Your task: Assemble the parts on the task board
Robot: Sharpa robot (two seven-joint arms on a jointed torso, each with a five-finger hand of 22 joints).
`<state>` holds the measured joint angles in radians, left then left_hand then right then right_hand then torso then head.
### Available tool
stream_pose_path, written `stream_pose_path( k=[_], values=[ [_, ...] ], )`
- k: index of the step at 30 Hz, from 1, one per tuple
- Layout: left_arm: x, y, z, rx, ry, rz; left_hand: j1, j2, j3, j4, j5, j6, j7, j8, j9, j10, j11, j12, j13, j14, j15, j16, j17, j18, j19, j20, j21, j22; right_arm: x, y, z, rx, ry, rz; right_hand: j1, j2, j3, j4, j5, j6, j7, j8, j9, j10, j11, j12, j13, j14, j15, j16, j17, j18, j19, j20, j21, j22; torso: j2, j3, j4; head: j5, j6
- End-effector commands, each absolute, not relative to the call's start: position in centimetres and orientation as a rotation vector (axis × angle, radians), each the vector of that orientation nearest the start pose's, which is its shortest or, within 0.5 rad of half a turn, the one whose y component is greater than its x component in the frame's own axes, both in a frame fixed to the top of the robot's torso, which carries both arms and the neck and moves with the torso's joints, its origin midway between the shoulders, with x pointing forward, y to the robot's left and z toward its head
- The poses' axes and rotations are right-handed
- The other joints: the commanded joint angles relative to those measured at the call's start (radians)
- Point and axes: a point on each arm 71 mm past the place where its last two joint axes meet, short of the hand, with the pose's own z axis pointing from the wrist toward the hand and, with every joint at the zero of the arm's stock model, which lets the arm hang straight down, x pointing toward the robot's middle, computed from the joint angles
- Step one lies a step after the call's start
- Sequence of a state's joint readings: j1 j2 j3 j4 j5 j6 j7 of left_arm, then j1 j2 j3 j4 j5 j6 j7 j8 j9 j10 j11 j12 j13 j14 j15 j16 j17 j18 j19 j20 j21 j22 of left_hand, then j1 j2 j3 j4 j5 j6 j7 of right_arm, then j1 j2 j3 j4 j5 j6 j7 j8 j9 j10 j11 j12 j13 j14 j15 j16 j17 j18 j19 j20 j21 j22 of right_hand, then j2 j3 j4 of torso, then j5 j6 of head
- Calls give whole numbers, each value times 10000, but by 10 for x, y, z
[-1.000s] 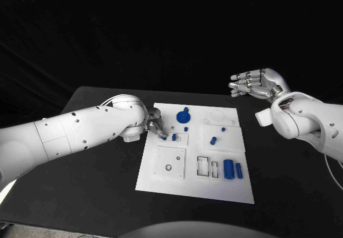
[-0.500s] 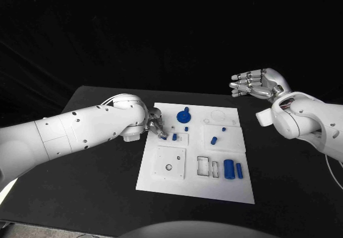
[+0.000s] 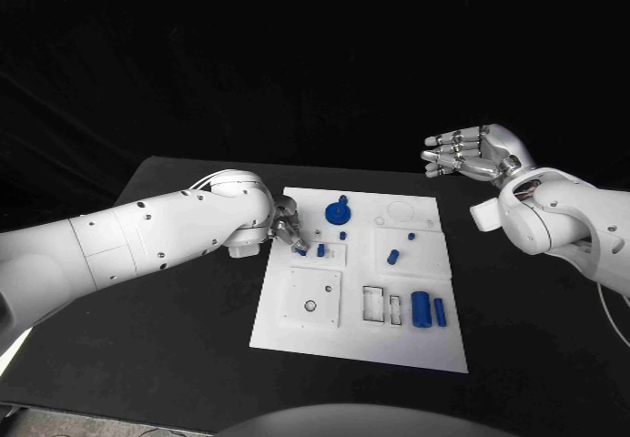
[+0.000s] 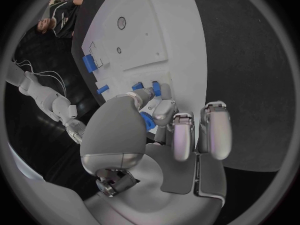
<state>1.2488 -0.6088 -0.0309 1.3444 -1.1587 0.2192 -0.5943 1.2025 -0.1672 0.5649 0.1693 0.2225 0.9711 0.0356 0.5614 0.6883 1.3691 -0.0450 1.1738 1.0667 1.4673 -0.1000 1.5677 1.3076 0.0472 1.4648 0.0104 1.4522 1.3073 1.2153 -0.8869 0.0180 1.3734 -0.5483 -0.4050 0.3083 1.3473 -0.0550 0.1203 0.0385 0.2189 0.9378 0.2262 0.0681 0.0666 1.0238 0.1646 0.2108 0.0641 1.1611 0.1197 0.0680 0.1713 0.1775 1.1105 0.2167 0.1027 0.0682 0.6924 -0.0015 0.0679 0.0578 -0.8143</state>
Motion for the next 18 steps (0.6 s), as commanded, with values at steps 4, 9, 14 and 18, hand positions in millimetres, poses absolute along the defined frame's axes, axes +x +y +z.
stream_pose_path(
  k=[4, 9, 14, 18],
  values=[
    [507, 150, -224, -204, 24168, -2669, -474, -31, 491, -650, 13, 315, -186, 30, -62, 131, -47, 141, 149, 1035, -7, 31, 2632, -140, 593, -3, 84, 1370, 520, -274, -152, 6135, 14022, 11424, -80, 79, -10, -50, 60, -11, 50, -52, -7, -4, 28, 35, -14, -32, -33, -45, -37, 68, 37, 35, -67, -15, 9, -4, -12, -29, -18],
    [507, 149, -224, -182, 24212, -2631, -669, -18, 270, -561, 14, 442, -227, 32, -95, 172, -79, 197, 224, 1035, -33, 31, 2632, -160, 622, -27, 152, 1453, 519, -274, -152, 6127, 14065, 11455, -80, 79, -10, -50, 60, -11, 50, -52, -7, -4, 28, 35, -14, -32, -33, -45, -37, 68, 37, 35, -67, -15, 3, 2, -6, -43, -31],
    [508, 149, -224, -233, 24152, -2606, -782, -43, 83, -536, 14, 576, -278, 64, -109, 256, -120, 312, 365, 1035, -62, 31, 2632, -188, 665, -51, 249, 1565, 519, -274, -152, 6119, 14109, 11484, -75, 79, -11, -59, 62, -12, 50, -53, -7, -8, 28, 34, -15, -34, -32, -45, -47, 68, 39, 35, -74, -16, 7, -2, -12, -62, -23],
    [509, 149, -223, -314, 24051, -2602, -943, -11, -92, -440, 15, 662, -302, 65, -134, 303, -143, 364, 433, 1035, -82, 31, 2632, -204, 690, -70, 304, 1631, 519, -274, -152, 6118, 14120, 11487, -75, 79, -11, -60, 62, -12, 50, -53, -7, -9, 28, 34, -15, -34, -32, -46, -48, 67, 39, 35, -75, -16, 2, -4, 3, -81, -28]
  ],
)
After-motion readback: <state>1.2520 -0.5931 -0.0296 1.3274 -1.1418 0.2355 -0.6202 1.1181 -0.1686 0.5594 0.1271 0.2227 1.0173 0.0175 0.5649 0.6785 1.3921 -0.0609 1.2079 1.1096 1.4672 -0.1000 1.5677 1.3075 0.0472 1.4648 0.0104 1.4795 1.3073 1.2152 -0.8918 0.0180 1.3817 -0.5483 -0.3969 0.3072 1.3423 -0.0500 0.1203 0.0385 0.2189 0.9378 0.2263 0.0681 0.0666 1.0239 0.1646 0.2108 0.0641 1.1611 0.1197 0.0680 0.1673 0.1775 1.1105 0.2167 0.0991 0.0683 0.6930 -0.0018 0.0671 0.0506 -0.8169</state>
